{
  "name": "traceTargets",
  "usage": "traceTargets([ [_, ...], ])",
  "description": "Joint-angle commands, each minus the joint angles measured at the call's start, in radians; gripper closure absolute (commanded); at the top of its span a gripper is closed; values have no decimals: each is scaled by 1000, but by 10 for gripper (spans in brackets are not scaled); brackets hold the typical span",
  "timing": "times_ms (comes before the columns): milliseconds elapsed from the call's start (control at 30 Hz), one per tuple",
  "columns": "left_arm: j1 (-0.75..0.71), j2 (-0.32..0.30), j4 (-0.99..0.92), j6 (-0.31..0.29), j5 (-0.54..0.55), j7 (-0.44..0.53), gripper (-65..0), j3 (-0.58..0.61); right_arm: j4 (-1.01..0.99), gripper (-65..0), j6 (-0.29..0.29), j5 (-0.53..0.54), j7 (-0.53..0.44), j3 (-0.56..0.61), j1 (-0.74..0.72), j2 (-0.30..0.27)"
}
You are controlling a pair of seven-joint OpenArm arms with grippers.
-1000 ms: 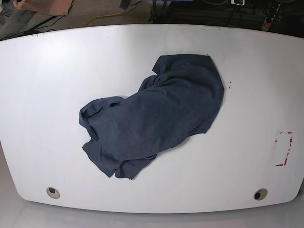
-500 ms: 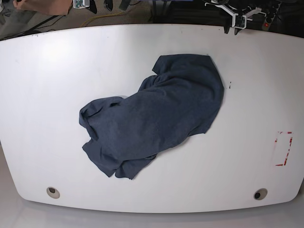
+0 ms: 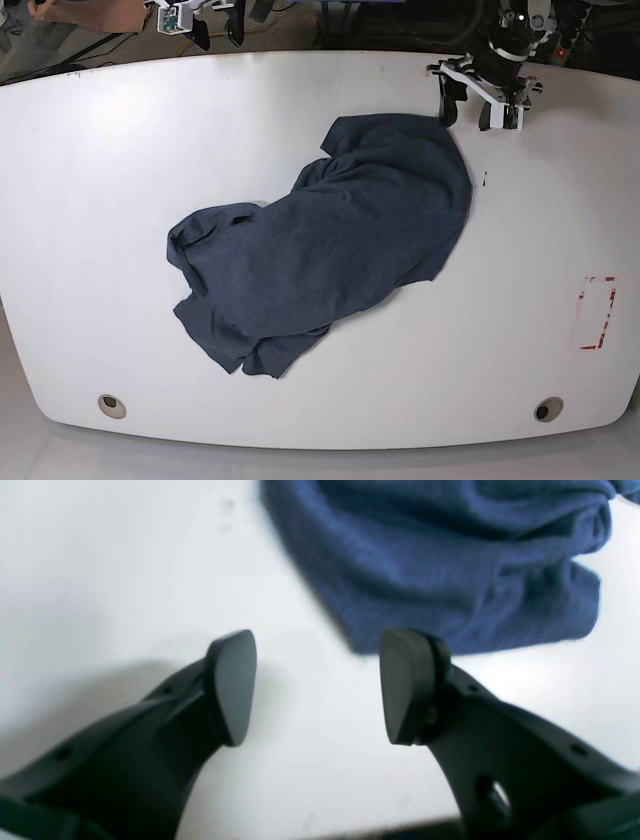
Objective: Fold the T-shirt properly
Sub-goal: 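Lower the left gripper onto the shirt edge and pinch it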
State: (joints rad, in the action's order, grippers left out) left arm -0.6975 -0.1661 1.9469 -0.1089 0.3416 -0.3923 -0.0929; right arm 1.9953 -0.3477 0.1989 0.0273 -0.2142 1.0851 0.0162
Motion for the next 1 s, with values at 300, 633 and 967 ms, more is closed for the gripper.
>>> traceTargets([
  [300,141,-28,-103,-35,72,-133,-365,14,23,-298,-11,9,-27,-1,0,24],
  [633,170,-43,-191,-36,73,-144,-360,101,23,-298,-11,9,-27,0,-46,24],
  [967,276,-40,-326,-31,72,-144,-13,149,23,-304,-11,7,70,-6,-164,-17],
])
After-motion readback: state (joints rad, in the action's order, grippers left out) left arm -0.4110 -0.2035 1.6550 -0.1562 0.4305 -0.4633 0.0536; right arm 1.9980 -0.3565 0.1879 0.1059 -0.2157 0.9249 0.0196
